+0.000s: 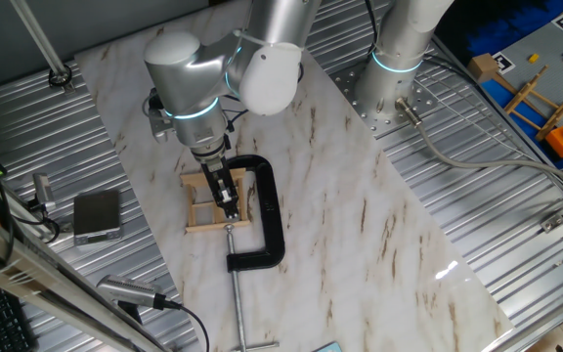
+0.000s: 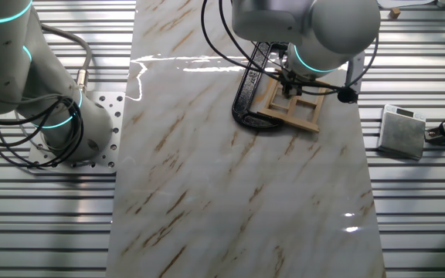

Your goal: Open a sliding window

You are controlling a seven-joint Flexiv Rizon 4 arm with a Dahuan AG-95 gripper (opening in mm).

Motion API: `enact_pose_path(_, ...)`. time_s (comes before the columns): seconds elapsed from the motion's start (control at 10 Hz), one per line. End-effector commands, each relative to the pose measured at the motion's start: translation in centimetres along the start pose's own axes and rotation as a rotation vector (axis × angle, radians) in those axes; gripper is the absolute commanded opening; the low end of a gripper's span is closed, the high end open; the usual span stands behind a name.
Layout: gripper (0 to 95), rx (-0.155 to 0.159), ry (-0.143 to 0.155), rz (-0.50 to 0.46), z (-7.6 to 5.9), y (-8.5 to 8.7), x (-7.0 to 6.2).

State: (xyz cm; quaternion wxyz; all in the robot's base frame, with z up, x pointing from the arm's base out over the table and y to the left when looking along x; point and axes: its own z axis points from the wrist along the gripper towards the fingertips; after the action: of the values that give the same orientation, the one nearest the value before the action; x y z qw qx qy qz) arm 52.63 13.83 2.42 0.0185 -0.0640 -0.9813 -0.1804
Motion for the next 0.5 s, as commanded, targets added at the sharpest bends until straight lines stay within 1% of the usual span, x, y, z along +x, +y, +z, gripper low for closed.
enact_pose_path(0.1,38.0,-0.002,-0.002,-0.002,0.00,-0.02,0.02)
enact_pose_path(0.2,38.0,-0.006,-0.003,-0.005,-0.01,-0.01,0.03)
enact_pose_path(0.3,57.0,-0.008,-0.004,-0.006,-0.04,0.02,0.05)
enact_pose_path(0.5,57.0,-0.008,-0.003,-0.006,-0.12,0.09,0.10)
